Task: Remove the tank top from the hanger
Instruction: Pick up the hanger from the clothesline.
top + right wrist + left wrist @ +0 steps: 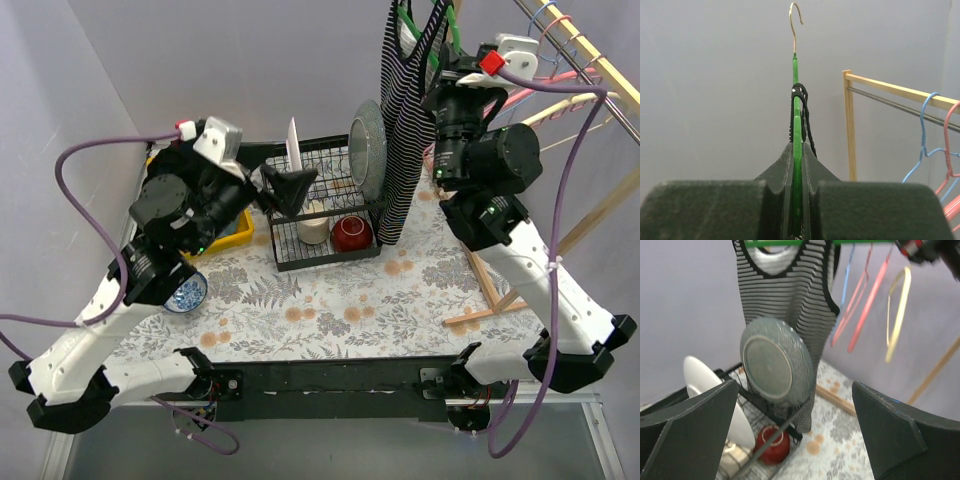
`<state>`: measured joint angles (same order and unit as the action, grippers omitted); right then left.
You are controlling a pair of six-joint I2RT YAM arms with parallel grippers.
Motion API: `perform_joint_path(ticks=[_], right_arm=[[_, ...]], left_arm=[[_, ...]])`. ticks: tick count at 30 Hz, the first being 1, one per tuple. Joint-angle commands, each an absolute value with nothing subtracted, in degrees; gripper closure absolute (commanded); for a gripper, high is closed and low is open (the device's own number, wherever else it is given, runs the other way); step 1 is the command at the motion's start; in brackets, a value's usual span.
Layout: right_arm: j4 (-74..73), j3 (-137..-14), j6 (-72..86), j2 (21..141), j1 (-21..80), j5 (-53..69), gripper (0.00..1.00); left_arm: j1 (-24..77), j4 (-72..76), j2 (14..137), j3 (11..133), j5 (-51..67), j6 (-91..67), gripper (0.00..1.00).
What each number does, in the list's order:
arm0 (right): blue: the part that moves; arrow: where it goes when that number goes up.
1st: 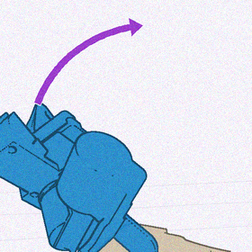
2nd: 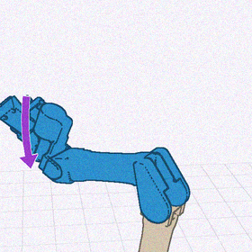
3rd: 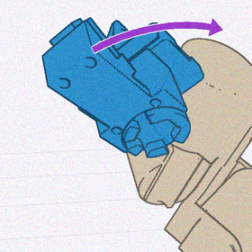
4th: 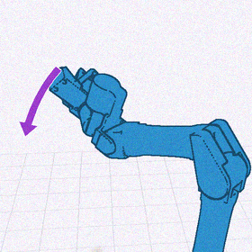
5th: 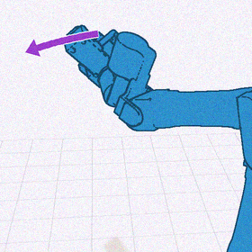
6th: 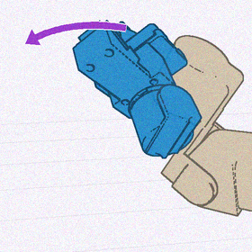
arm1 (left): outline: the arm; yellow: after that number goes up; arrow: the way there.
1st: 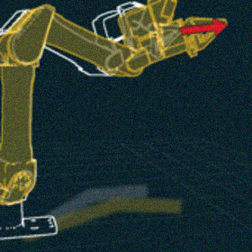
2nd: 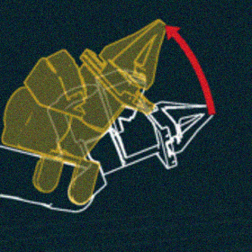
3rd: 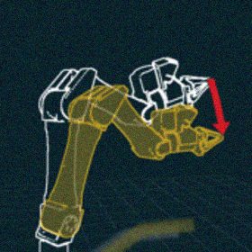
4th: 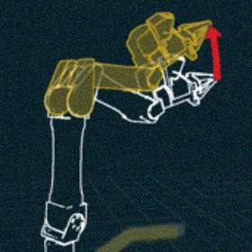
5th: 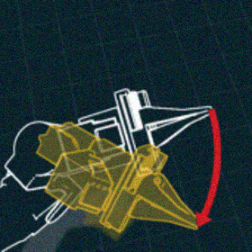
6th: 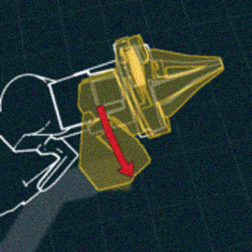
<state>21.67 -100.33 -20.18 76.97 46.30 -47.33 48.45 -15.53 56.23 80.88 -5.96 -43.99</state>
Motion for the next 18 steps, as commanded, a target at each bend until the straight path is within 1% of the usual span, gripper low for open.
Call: perform_joint_path(ticks=[1,3,7,10,11,12,16,18], right_arm=[[23.1,-98.6,-14.4,70.3,46.7,-36.9,0.99],[22.8,-96.9,-12.9,67.5,46.7,-35.6,0.99],[22.2,-93.8,-11.6,63.7,46.7,-32.8,0.99],[22.6,-91.8,-11.4,61.4,46.7,-31.0,0.99],[22.6,-91.3,-11.3,60.9,46.7,-30.5,0.99],[22.5,-91.0,-11.0,59.8,46.7,-30.3,0.99],[23.0,-87.8,-9.9,56.1,46.7,-28.4,0.99],[23.0,-87.0,-9.7,54.2,46.7,-27.9,0.99]], left_arm=[[48.3,-17.2,64.3,91.3,-12.5,-45.2,0.02],[48.3,-17.7,67.5,96.9,-12.5,-46.0,0.02],[48.3,-15.5,74.6,102.8,-10.3,-47.1,0.02],[48.1,-11.2,76.9,105.0,-1.3,-46.8,0.02],[48.0,-10.1,78.6,105.7,4.1,-46.1,0.02],[47.7,-9.8,79.4,106.8,4.0,-46.1,0.02],[46.2,-17.5,86.7,122.8,-2.5,-47.7,0.04],[45.6,-18.5,89.4,125.5,-6.0,-48.4,0.04]])
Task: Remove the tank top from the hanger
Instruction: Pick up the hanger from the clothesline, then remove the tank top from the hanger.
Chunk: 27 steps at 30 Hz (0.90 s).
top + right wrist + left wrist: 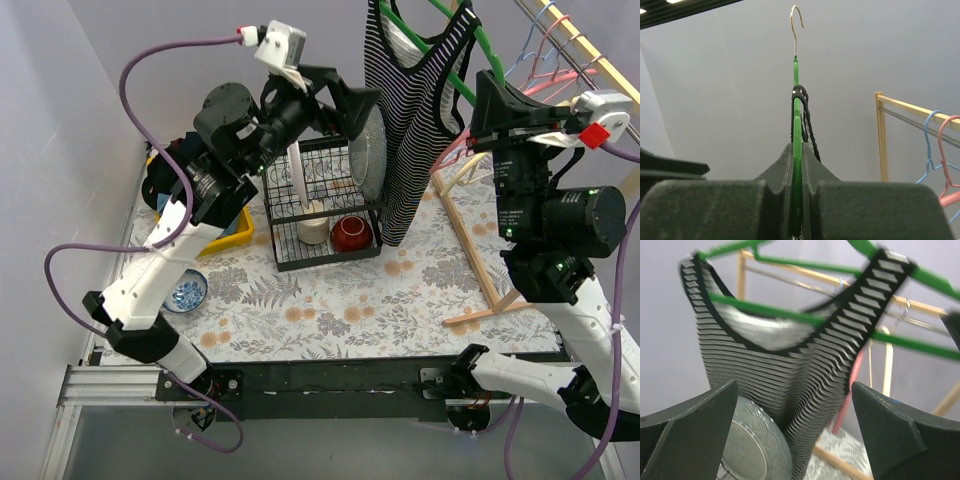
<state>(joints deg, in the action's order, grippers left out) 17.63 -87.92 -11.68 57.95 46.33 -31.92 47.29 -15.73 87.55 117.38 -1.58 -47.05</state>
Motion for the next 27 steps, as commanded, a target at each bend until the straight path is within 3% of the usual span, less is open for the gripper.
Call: perform_joint_path(ticks=[1,6,11,18,27], right_arm=[[22.9,-86.8,-9.6,53.6,46.7,-27.4,0.99],[22.4,-85.5,-9.1,50.1,46.8,-25.4,0.99],[21.6,-84.9,-7.7,46.8,46.7,-22.2,0.99],[19.1,-85.7,-4.8,44.6,46.7,-18.3,0.99],[18.6,-85.7,-3.3,43.6,46.8,-17.2,0.99]], left_arm=[[45.4,-18.0,89.8,125.9,-6.8,-48.7,0.04],[41.5,-13.5,91.7,125.6,-7.7,-52.2,0.09],[33.4,-3.2,93.2,123.8,11.8,-59.1,0.09],[32.5,-0.3,100.8,130.7,23.3,-61.0,0.13],[32.5,6.6,103.1,128.3,27.9,-60.1,0.12]])
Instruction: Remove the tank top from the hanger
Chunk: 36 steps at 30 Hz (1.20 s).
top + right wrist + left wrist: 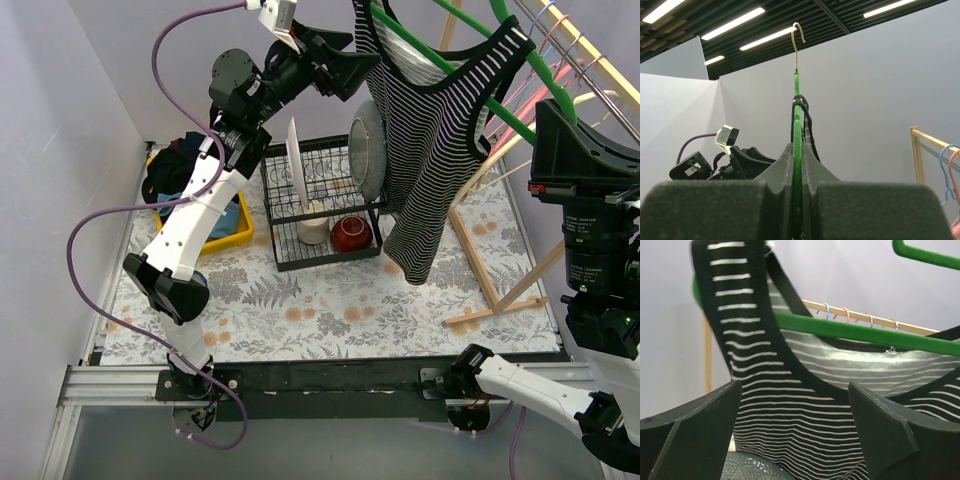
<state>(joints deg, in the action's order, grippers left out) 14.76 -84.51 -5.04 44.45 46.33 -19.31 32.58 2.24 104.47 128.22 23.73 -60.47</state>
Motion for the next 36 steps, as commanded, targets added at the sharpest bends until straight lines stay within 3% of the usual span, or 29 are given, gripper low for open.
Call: perform_joint_path(ticks=[1,15,19,22,25,28,30,33,36], right_arm=[[18.7,-85.8,-2.9,43.6,46.7,-17.0,0.99],[17.6,-87.0,-0.4,41.9,46.7,-14.2,0.99],[17.6,-86.8,-0.4,40.9,46.7,-13.6,0.99],[16.8,-87.2,1.0,40.5,46.7,-12.6,0.99],[16.3,-87.5,1.1,39.6,46.7,-12.2,0.99],[16.3,-87.3,0.9,38.7,46.7,-12.3,0.99],[15.9,-87.5,0.6,38.1,46.7,-12.6,0.99],[15.7,-88.1,0.2,37.5,46.7,-12.8,0.99],[15.6,-89.7,0.2,37.2,46.7,-12.3,0.99]], left_arm=[[32.5,6.8,103.4,128.4,27.6,-60.1,0.12],[32.4,6.2,106.2,130.5,25.4,-58.4,0.12],[32.4,6.7,105.8,130.6,25.6,-57.8,0.23],[32.5,7.0,105.5,130.3,25.9,-57.8,0.21],[32.4,7.6,104.4,129.0,25.8,-57.7,0.13],[32.4,9.2,103.2,127.7,28.1,-58.1,0.31],[32.4,9.5,102.5,127.4,30.4,-59.4,0.54],[32.4,9.6,99.2,124.7,31.7,-61.0,0.78],[32.4,13.5,95.2,118.2,32.3,-62.1,0.91]])
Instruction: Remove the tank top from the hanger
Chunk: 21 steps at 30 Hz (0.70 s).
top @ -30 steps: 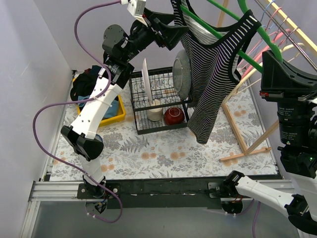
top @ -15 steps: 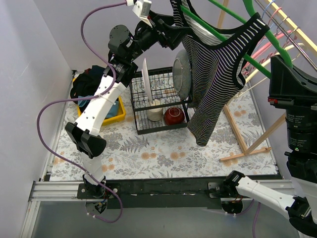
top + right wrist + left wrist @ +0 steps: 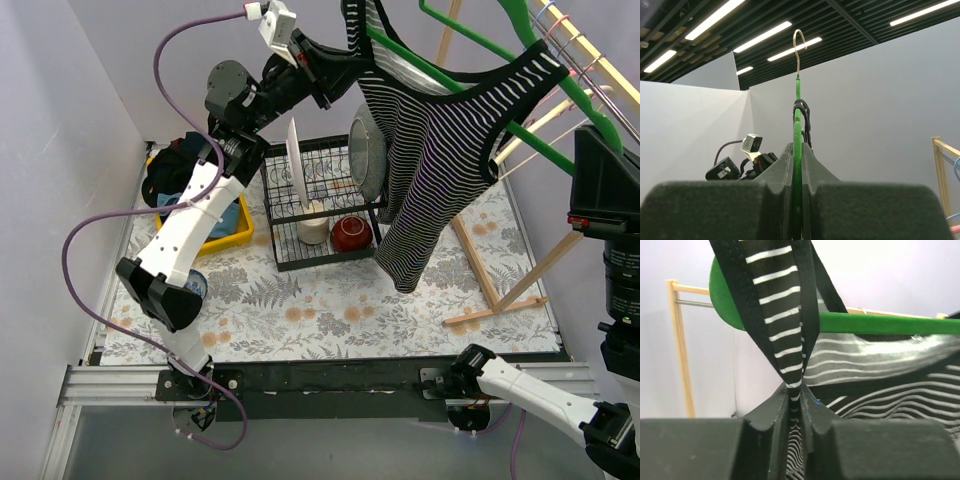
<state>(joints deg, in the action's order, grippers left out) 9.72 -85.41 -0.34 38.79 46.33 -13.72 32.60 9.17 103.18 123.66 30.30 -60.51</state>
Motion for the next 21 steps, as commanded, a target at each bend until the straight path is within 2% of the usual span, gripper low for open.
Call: perform_joint_path(ticks=[1,2,13,21], right_arm=[[15.6,-90.3,0.2,37.2,46.7,-12.3,0.99],[15.3,-90.9,-1.4,37.2,46.7,-12.1,0.99],[14.2,-94.9,2.2,33.9,46.7,-10.2,0.99],[14.2,-95.3,6.8,33.5,46.8,-7.2,0.99]], left_arm=[[32.4,14.2,93.0,116.6,32.3,-62.9,0.95],[32.4,14.6,91.9,115.2,32.1,-63.0,1.0],[32.4,8.8,85.0,118.6,26.3,-68.8,1.0],[32.4,-10.0,80.1,121.1,4.0,-68.2,1.0]])
